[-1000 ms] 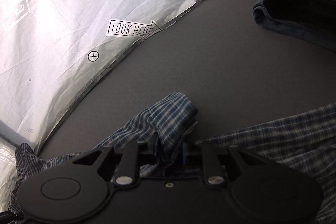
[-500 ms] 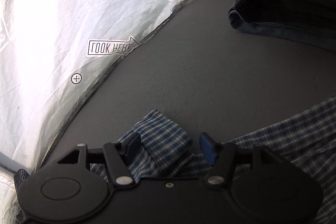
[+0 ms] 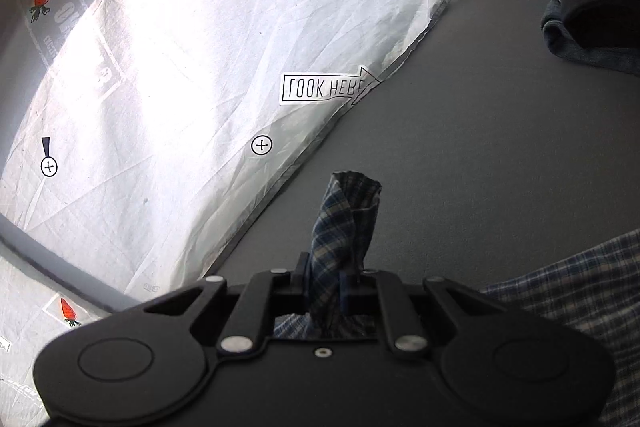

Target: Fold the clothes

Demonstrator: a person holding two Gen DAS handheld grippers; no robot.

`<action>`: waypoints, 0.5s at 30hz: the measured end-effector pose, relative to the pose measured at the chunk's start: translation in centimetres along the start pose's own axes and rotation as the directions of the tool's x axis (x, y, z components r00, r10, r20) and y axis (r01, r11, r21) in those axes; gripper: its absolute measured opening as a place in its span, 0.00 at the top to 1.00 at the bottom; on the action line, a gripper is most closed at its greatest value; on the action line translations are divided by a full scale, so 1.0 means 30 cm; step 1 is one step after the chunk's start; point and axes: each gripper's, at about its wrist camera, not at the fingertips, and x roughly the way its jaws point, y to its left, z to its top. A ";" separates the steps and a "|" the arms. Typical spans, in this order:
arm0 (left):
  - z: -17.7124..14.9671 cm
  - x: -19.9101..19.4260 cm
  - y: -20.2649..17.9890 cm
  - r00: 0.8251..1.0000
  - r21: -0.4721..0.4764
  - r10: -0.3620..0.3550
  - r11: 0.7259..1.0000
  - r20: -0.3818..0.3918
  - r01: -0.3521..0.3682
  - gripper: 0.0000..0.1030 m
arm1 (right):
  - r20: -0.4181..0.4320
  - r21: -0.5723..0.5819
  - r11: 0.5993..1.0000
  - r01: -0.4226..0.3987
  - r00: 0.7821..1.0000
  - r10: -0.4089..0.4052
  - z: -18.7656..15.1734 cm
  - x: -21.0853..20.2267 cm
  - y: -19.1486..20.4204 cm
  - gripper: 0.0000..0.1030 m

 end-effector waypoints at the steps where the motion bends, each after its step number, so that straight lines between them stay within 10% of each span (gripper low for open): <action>1: -0.015 -0.027 0.013 1.000 -0.004 0.001 1.000 0.001 -0.001 0.21 | -0.013 0.010 0.999 -0.047 0.999 0.047 -0.016 -0.016 0.017 0.87; 15: -0.433 -0.371 0.206 0.997 -0.055 0.036 0.998 -0.071 -0.040 0.19 | -0.292 0.094 0.928 -0.361 0.881 0.373 -0.400 -0.225 0.182 0.88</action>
